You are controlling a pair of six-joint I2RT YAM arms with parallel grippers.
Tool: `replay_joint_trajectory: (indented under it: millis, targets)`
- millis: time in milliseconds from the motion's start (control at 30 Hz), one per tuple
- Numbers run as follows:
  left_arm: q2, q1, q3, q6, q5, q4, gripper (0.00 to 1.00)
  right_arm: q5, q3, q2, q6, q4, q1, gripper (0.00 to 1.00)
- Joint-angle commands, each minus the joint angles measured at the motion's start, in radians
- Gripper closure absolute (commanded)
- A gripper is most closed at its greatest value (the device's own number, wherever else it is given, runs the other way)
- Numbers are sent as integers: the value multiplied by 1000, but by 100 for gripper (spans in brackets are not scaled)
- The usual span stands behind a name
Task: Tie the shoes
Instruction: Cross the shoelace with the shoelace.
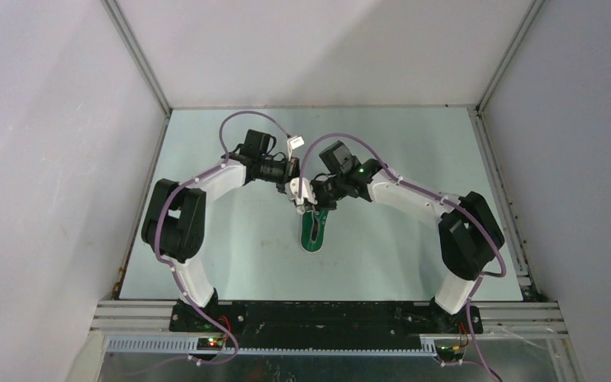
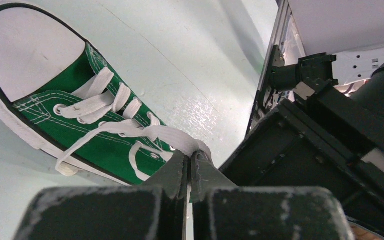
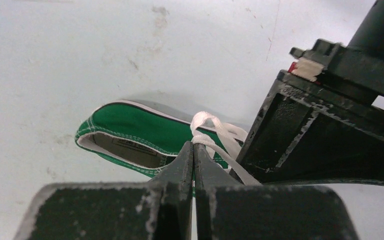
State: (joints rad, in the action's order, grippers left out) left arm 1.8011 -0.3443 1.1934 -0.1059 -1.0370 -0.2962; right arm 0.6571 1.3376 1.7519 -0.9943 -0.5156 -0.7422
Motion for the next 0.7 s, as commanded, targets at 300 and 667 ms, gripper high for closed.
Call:
replay_joint_trajectory:
  millis: [300, 667]
  targets:
    - [2, 10, 31, -46, -67, 8, 100, -259, -98, -45, -143, 147, -46, 100]
    - [15, 10, 23, -33, -55, -29, 100, -377, -132, -40, -131, 201, -55, 87]
